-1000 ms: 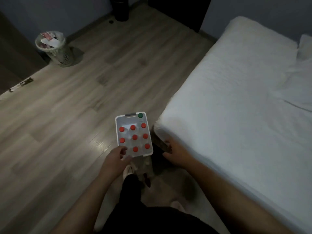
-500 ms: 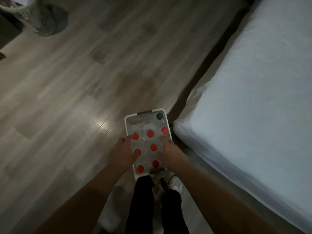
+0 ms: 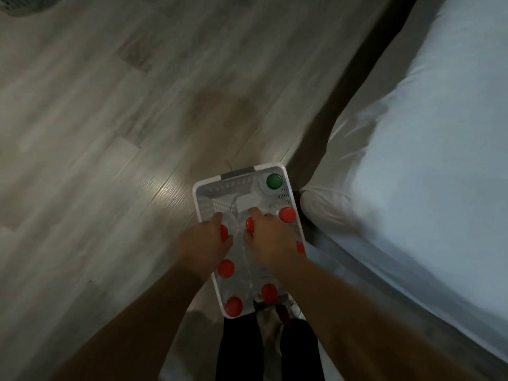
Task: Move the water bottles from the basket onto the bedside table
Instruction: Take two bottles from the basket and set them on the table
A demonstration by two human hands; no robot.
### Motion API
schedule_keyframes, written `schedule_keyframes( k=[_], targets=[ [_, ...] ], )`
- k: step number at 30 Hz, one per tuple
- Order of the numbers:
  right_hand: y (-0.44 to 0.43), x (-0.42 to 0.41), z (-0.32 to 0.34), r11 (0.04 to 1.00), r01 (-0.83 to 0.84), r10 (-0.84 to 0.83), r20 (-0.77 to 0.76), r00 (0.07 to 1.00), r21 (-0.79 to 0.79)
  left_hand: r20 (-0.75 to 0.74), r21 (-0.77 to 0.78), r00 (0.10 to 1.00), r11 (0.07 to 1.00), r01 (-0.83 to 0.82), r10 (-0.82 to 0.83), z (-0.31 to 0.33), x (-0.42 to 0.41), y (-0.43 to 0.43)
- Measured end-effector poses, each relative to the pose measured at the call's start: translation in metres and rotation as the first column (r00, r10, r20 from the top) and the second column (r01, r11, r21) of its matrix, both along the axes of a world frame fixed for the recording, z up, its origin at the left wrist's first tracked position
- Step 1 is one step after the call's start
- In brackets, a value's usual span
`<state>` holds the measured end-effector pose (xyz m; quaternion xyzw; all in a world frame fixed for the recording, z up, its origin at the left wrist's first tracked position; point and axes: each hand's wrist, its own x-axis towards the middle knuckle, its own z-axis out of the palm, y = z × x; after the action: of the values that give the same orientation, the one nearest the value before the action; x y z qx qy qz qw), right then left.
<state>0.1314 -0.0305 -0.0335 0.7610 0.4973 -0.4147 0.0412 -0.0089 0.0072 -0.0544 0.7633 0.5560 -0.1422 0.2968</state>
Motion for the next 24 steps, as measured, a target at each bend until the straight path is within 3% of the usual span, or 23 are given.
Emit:
schedule_keyframes(
  k=[14, 19, 24],
  targets=[
    [-0.005, 0.000, 0.003, 0.995, 0.059, -0.057, -0.028, 0.998, 0.078, -0.001, 0.036, 1.000, 0.999, 0.026, -0.026, 0.008, -0.003, 0.011],
    [-0.009, 0.000, 0.050, 0.992, 0.063, -0.060, -0.029, 0.998, 0.112, 0.020, 0.055, 0.999, 0.998, 0.030, -0.031, 0.057, -0.001, 0.013],
    [-0.027, 0.002, 0.115, 0.963, 0.233, -0.224, -0.075, 0.972, 0.138, 0.059, 0.069, 0.998, 0.998, 0.016, -0.020, 0.143, -0.002, 0.003]
  ],
)
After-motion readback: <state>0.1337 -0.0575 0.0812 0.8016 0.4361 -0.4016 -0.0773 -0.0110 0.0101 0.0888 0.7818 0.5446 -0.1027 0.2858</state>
